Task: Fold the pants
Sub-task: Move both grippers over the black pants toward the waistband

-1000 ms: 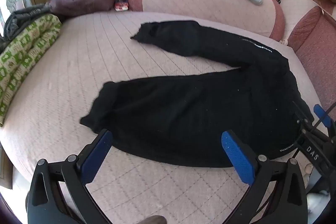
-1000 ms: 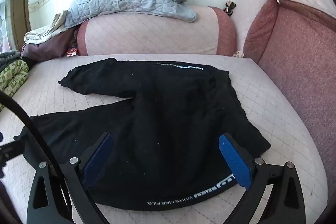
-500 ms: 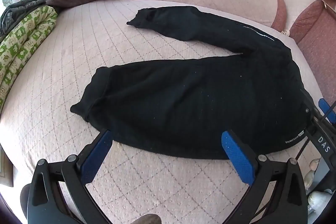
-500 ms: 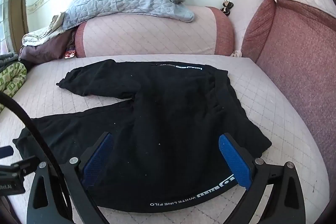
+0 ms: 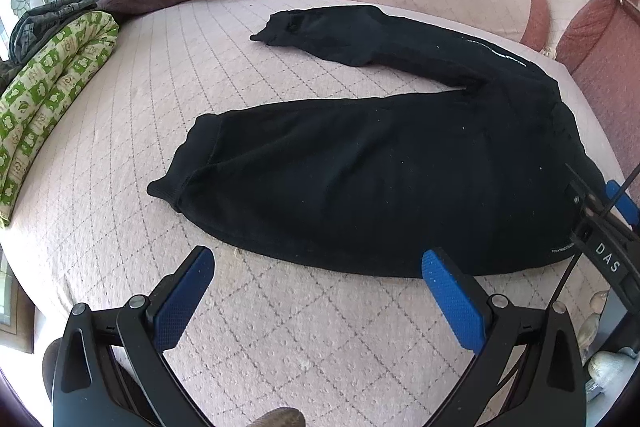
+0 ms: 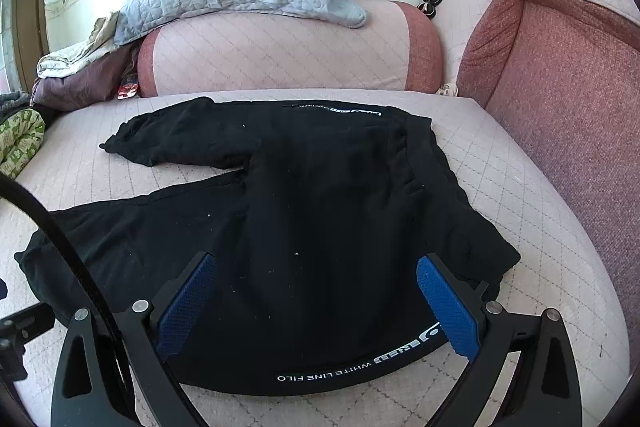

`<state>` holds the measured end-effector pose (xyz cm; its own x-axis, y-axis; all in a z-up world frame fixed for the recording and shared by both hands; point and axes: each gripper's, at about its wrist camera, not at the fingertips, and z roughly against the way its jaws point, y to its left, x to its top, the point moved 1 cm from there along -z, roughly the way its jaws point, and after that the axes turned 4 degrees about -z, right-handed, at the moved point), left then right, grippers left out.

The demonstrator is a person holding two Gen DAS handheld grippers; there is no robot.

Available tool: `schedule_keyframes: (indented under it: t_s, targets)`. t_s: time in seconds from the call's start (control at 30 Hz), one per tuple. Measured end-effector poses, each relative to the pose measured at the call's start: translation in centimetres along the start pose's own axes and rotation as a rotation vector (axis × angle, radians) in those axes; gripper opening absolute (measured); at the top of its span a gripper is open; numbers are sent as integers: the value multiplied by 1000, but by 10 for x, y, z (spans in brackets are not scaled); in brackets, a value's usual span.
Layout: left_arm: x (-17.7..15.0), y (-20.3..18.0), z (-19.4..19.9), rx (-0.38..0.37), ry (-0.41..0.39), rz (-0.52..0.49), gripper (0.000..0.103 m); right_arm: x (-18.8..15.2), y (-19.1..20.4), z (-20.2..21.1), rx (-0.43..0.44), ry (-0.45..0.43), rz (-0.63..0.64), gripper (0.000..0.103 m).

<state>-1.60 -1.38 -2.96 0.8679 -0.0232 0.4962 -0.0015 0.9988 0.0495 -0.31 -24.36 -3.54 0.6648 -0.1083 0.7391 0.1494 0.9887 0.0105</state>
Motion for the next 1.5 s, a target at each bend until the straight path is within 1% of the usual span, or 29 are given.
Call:
schedule_keyframes:
  t_s: [0.47, 0.63, 0.9, 0.97, 1.13, 1.33, 1.43, 1.5]
  targets:
    - [-8, -14, -6, 6, 7, -39, 103, 1, 3, 3, 24, 3, -4, 102]
    - [-16, -16, -19, 7, 37, -39, 103, 0, 2, 3, 24, 5, -5, 102]
    - [-35, -21, -43, 5, 108, -46, 103, 1, 2, 1, 21, 16, -9, 102]
    - [-37, -21, -42, 9, 92, -47, 103, 0, 2, 0, 19, 17, -7, 102]
    - [-41, -20, -41, 1, 83, -42, 103, -1, 3, -1, 12, 21, 0, 102]
    - [-48, -20, -38, 2, 46, -50, 103, -2, 4, 0, 11, 20, 13, 102]
    - [-48, -23, -36, 12, 59, -65, 103, -3, 6, 2, 8, 19, 23, 102]
    - [-46, -23, -35, 1, 78, -76, 103, -3, 6, 2, 5, 23, 25, 102]
